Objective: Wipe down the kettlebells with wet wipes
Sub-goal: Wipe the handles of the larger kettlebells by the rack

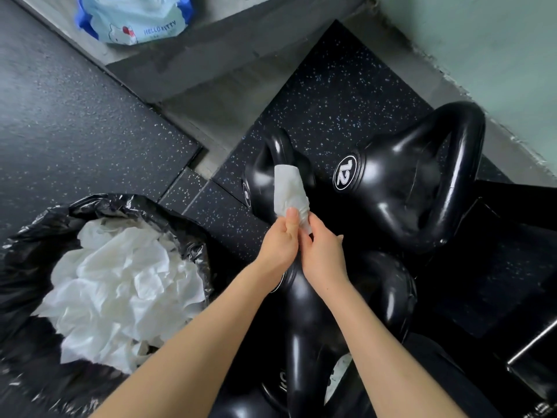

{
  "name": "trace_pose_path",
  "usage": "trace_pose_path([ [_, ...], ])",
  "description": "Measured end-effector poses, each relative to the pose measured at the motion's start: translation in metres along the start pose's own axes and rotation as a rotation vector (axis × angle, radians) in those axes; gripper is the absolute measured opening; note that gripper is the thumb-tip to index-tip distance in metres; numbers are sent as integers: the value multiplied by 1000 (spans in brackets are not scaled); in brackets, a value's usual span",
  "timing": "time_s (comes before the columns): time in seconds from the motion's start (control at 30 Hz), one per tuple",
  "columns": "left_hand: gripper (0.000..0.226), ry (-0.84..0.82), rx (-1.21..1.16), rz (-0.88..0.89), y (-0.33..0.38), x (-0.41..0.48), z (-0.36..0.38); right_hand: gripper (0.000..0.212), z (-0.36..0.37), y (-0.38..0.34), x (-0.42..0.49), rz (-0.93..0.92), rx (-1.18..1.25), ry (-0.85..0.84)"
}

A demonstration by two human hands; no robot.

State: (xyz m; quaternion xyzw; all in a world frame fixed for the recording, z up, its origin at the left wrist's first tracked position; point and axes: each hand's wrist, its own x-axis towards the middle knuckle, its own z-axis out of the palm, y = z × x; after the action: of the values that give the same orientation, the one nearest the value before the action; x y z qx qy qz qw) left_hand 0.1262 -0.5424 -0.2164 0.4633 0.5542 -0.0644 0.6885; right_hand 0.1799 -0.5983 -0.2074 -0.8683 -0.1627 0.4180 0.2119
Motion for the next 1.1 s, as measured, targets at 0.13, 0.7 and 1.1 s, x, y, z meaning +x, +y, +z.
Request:
trace_pose_path([
  [0.13, 62, 142, 168, -62, 12, -4, 8, 30, 9, -10, -8, 94, 80, 86],
  [0.7, 49, 540, 394, 305, 101, 37, -76, 12, -20, -90, 47, -63, 85, 327],
  [1.1, 50, 346, 158, 226, 120, 85, -65, 20, -14, -126, 147, 57, 202, -43],
])
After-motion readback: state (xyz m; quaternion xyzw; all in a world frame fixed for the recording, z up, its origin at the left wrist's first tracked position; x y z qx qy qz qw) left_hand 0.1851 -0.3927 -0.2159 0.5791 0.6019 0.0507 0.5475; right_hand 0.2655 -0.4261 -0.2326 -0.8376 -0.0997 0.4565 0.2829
